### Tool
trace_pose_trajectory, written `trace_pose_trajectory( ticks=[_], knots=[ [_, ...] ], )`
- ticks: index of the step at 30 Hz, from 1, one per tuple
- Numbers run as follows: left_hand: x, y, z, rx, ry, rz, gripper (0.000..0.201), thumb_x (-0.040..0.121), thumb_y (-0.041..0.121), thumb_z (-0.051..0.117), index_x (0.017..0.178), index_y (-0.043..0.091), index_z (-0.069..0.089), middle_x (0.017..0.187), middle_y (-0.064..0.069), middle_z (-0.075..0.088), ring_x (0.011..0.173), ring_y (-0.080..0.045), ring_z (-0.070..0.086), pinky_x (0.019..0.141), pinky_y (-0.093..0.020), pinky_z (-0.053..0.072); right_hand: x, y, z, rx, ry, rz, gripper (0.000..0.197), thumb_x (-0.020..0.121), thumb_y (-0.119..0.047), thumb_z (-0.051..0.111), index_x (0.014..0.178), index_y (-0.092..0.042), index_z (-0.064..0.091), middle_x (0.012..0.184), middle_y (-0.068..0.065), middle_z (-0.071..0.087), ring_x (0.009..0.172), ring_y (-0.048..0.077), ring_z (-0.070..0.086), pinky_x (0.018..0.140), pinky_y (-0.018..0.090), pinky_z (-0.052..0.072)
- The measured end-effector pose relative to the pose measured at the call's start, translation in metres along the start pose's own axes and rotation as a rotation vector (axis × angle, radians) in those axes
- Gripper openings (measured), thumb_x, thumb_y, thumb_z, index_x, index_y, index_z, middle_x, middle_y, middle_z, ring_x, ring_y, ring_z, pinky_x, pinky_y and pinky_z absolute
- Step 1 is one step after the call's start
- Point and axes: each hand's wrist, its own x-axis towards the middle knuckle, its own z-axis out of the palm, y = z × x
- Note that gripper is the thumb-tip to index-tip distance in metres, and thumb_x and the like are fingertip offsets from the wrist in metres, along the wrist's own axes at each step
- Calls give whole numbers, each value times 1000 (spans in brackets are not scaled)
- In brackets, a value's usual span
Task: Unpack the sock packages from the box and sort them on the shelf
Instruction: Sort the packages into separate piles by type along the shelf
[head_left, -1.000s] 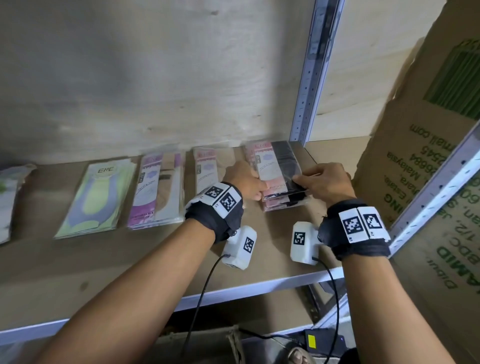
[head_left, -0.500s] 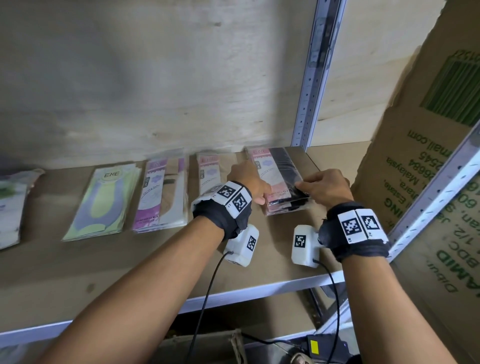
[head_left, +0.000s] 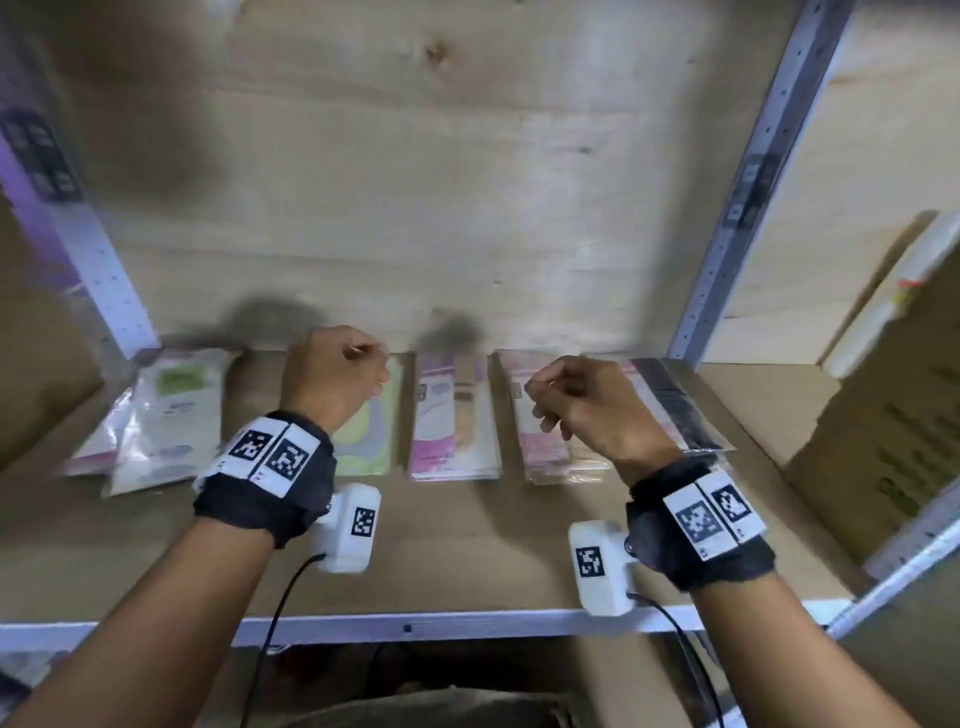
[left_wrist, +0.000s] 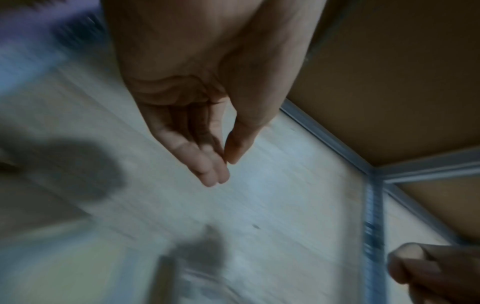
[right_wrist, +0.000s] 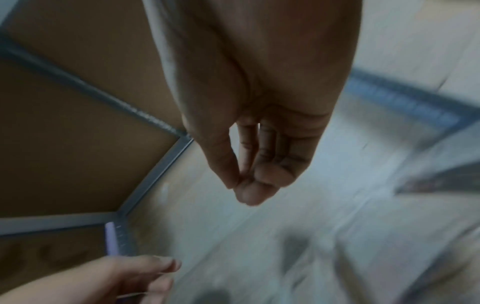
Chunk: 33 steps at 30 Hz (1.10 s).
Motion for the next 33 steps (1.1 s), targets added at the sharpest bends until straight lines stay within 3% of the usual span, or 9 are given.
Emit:
trace_pose_trajectory(
  ticks=[5,10,12,15,20,24,26,29,33],
  knots=[
    [16,-52,-117,236,237,-94,18,88,24,63,91,13,77,92,-7,76,93,-24,69,87,-28,51,30,-48,136,88,-305,21,7,93,-2,63,86,-1,63,68,12,65,56,21,63,52,27,54],
    [18,-83,-187,414,162,-274,18,92,23,58,83,11,67,95,-18,69,100,-37,66,82,-36,49,53,-81,260,-163,-415,14,7,87,-13,69,81,-11,67,87,14,72,89,36,71,84,47,60],
    [18,-98,-205,484,75,-302,24,93,24,61,109,9,69,108,-16,69,106,-36,65,88,-34,49,59,-85,295,-241,-487,39,18,91,-19,67,88,-1,69,86,18,68,82,37,68,84,48,59],
    [16,-112,-213,467,30,-319,40,92,22,65,127,3,58,89,-12,68,74,-25,61,62,-27,43,62,-84,330,-352,-539,93,31,91,-28,68,74,-2,62,78,17,63,72,34,64,82,45,58],
    [14,-127,-209,390,-1,-403,43,91,16,64,132,3,54,109,-13,66,104,-32,63,84,-34,51,66,-80,347,-314,-564,136,24,87,-22,74,76,-6,59,69,12,60,68,31,64,68,43,58],
    [10,-126,-213,289,-1,-431,25,93,-1,49,115,3,60,95,-12,58,90,-34,63,81,-38,56,60,-76,336,-16,-549,201,18,85,-4,74,93,-10,59,76,9,57,62,20,52,59,32,43],
    [3,-112,-215,90,-20,-465,15,99,-2,41,95,6,53,92,-19,55,69,-32,60,60,-37,59,55,-78,322,113,-537,221,25,85,-1,73,106,-7,61,90,13,62,77,24,57,63,32,45],
    [-7,-87,-213,-202,23,-517,15,106,18,43,109,6,50,86,-18,55,50,-26,60,36,-24,51,47,-90,290,120,-472,122,20,83,-1,75,101,-2,67,94,16,72,82,26,66,68,34,54],
    [-11,-64,-203,-395,-119,-415,75,85,61,65,133,4,54,109,-20,66,79,-32,73,73,-43,62,26,-104,250,30,-339,-108,20,77,-5,81,94,-7,72,88,8,73,79,18,66,82,30,54]
  ],
)
